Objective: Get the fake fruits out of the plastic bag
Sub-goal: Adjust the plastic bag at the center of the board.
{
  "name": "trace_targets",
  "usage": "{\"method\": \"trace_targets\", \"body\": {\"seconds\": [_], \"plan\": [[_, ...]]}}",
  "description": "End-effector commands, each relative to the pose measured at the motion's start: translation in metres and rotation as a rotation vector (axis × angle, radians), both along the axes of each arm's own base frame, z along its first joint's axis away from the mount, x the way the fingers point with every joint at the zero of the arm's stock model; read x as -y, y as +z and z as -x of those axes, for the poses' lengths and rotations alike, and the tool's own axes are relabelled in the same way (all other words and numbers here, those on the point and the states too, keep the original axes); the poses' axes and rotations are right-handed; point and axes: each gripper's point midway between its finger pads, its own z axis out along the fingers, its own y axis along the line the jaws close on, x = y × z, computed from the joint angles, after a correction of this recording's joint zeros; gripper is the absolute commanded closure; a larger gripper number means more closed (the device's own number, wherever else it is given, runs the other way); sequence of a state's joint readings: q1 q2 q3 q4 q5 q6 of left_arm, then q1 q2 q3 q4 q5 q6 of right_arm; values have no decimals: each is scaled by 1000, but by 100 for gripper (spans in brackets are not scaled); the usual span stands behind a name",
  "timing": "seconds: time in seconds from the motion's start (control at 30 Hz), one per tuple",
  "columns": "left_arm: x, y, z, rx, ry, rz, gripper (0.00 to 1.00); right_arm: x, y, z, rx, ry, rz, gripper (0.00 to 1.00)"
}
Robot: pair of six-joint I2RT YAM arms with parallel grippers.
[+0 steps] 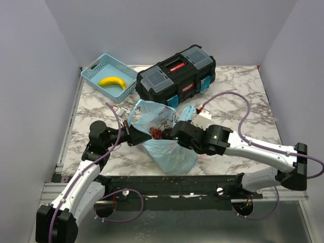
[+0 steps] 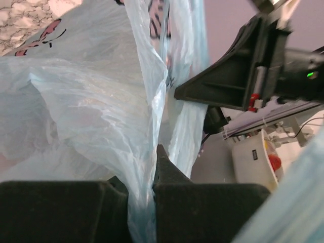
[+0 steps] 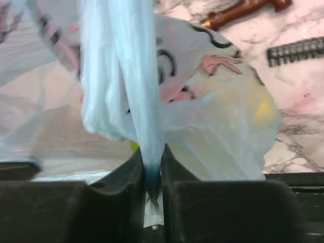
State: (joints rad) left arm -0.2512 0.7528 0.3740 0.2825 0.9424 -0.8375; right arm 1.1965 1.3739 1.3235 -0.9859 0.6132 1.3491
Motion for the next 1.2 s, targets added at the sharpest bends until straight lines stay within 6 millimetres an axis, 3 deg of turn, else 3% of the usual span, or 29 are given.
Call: {"method": "trace_targets", "body": {"seconds": [0.0,0.07,0.13,0.17,0.2,0.3,0.43,0.53,0.63,0.77,0.97,1.17], "plan": [[0,23,-5,6,62,91,100,22,-1,-4,99,-94,-174,99],[1,29,-4,-50,63,171,100,4,15,0,215,64,-360,99],[1,34,-3,-96,65,238,100,-6,57,13,438,244,-631,99],[0,36,-2,-105,67,267,100,-3,75,20,539,291,-751,99],[0,40,0,-109,62,294,100,7,82,26,602,300,-823,99],[-3,51,5,-108,58,348,100,25,76,20,621,239,-793,99],[-6,54,6,-103,78,335,100,12,84,32,615,355,-756,99],[-7,38,4,-155,118,212,98,9,61,32,474,344,-655,99],[-25,5,5,-179,256,-2,75,3,44,38,391,370,-614,99],[-60,-11,14,-107,414,-228,48,-4,25,41,357,408,-572,99],[-77,-17,39,-173,465,-314,36,-14,28,36,387,418,-568,99],[-118,15,54,-60,663,-381,29,-13,33,31,407,405,-544,99]]}}
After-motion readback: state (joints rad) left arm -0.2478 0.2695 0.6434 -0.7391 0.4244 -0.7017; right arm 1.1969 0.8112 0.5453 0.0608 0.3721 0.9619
